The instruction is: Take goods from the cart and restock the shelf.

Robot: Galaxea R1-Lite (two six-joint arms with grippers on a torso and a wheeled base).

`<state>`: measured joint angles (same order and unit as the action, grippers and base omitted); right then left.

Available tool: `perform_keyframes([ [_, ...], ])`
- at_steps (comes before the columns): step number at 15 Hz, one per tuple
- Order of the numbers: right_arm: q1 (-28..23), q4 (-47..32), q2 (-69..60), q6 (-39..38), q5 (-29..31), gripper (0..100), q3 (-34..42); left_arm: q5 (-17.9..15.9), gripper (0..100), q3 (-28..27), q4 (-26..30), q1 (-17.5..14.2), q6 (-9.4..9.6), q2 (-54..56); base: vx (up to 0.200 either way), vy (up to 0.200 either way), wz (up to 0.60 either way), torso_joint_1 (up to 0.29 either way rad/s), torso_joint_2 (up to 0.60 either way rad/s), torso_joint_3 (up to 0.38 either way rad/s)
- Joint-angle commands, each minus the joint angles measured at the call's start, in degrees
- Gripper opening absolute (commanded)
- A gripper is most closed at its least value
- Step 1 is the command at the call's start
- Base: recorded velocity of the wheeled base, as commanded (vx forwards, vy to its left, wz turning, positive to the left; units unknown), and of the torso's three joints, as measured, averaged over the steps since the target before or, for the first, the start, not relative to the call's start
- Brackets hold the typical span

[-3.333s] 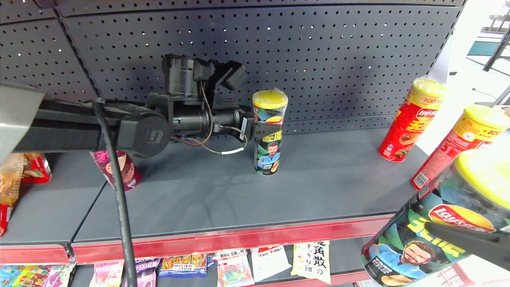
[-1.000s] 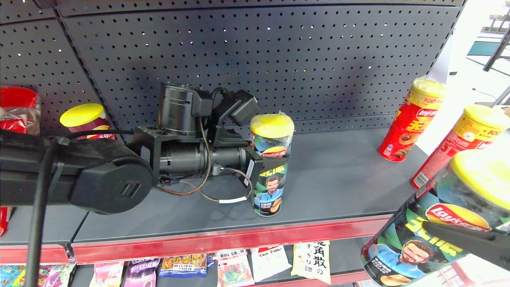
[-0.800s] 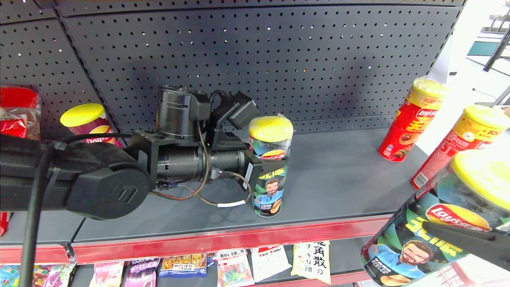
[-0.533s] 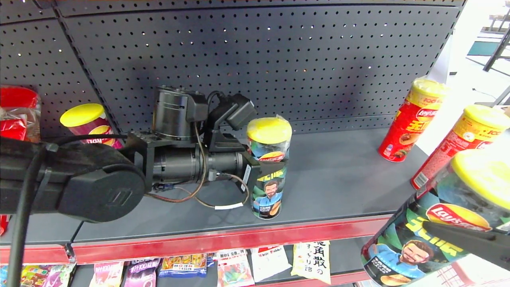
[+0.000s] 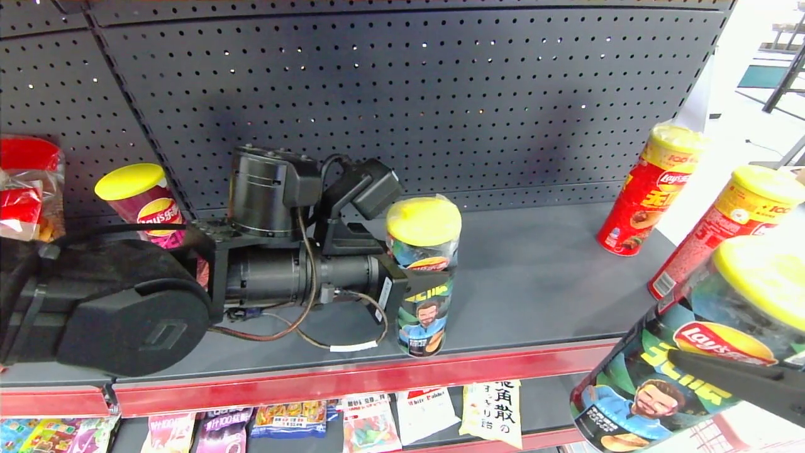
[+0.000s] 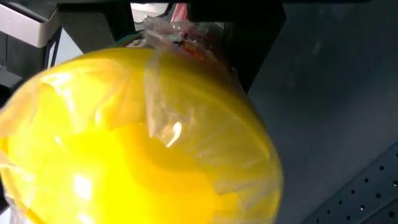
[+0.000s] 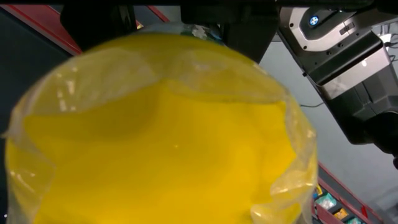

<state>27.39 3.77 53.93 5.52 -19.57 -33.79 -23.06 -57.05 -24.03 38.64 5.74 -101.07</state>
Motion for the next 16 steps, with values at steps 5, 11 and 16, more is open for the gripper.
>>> perform_keyframes([
  [5, 0.03, 0.01, 0.56, 0.01, -0.03, 0, -0.13, 0.13, 100, 0.54, 0.03, 0.03, -0.47, 0.09, 0.000, 0.000, 0.00, 0.000, 0.00, 0.000],
  [11, -0.06, 0.19, 10.49, 0.01, 0.14, 0, -8.57, 0.30, 100, 3.18, -0.05, -0.41, -0.38, 1.49, 0.000, 0.000, 0.00, 0.000, 0.00, 0.000],
  [16, -0.06, 0.19, 22.89, 0.01, 0.05, 0, -18.59, 1.27, 100, 10.65, -0.05, -2.87, -0.38, 8.08, 0.000, 0.000, 0.00, 0.000, 0.00, 0.000],
])
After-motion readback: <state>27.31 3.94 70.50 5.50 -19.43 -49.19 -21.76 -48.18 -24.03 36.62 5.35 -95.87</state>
